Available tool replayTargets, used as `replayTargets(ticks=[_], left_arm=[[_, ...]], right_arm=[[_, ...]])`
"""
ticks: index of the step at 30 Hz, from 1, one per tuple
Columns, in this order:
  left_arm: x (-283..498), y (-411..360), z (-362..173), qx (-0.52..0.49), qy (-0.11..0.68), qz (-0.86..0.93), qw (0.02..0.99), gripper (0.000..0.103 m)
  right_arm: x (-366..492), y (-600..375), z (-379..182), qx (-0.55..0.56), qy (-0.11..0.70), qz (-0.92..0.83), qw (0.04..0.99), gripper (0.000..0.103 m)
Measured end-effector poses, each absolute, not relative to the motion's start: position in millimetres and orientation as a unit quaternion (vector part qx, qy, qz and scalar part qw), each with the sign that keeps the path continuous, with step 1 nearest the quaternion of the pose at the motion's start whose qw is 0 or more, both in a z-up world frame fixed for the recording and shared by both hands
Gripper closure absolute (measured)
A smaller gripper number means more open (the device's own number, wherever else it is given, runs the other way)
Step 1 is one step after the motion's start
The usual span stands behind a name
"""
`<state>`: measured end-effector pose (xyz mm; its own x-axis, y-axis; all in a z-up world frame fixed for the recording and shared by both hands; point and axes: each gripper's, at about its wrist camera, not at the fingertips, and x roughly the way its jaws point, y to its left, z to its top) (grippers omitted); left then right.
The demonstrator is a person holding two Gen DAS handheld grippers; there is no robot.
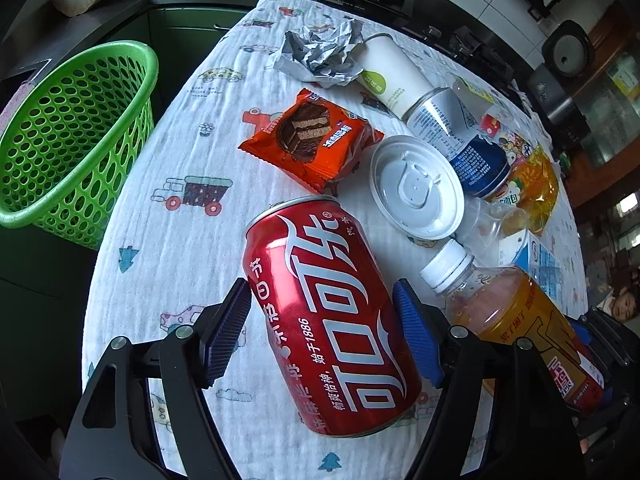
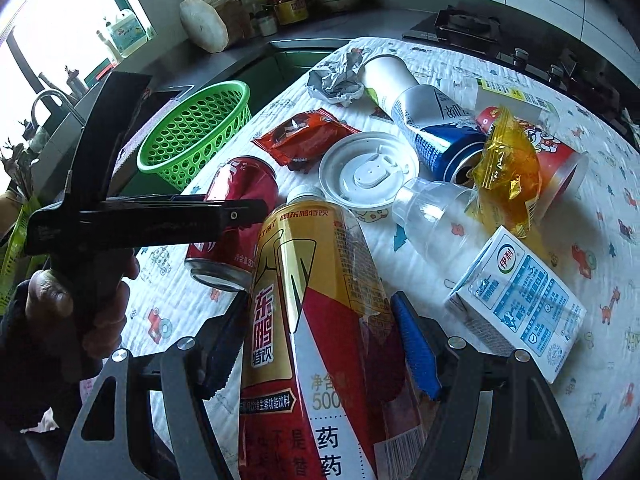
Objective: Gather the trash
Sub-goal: 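Carry the can over the green basket and open the left tool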
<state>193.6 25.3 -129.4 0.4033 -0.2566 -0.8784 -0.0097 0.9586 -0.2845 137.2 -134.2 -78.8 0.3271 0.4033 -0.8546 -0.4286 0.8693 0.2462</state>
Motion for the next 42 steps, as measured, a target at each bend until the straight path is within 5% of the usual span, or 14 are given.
replayTargets(ticks=[7,25,42], left_arm=[[185.5,30.5,-120.6,-0.125,0.527,-0.088,0.836,0.044],[172.1,75.4,-79.6,-0.129,0.471,-0.073,0.869,0.045],[236.6,238.5,-65.5,-0.116,0.429,0.084,0.892,0.045]], right_arm=[[134.8,-134.3,-64.9,-0.009,0.509,0.257,0.822,0.035],[151.7,-110.3,-44.3,-0.001,0.489,0.278,0.827,0.035],[215.5,-15.4,-24.5,-0.026,0.472,0.313,0.824,0.035]])
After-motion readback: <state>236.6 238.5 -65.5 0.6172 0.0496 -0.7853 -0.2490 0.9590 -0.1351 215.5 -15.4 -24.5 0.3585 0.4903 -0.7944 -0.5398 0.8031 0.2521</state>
